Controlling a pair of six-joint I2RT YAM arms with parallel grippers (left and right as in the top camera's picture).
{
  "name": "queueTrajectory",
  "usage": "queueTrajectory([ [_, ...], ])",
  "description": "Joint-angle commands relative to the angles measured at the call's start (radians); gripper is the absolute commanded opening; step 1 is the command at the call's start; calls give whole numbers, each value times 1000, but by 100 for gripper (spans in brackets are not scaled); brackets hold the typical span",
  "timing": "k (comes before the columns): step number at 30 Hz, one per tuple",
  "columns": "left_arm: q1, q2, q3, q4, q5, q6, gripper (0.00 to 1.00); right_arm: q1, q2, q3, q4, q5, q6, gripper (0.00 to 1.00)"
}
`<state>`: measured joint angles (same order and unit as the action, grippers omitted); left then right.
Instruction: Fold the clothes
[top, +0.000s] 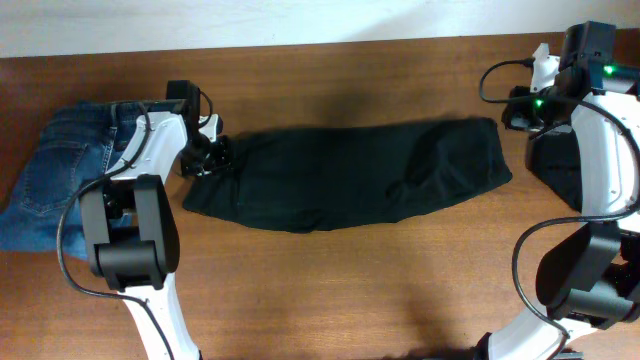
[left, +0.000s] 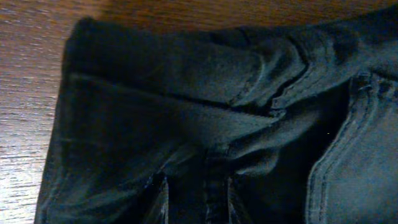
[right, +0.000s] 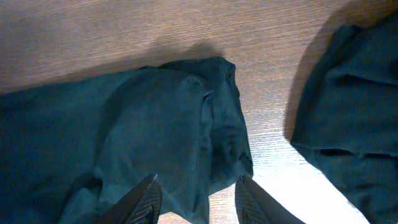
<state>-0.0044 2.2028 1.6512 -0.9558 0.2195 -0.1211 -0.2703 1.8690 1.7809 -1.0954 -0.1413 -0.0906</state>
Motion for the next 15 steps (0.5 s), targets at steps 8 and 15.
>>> queueTrajectory([
  [8, -11, 82, -45, -8, -119, 2, 31, 6, -3, -9, -16, 77, -37, 63],
  [15, -11, 82, -45, -7, -119, 2, 31, 3, 102, -18, -18, -83, -126, 76],
])
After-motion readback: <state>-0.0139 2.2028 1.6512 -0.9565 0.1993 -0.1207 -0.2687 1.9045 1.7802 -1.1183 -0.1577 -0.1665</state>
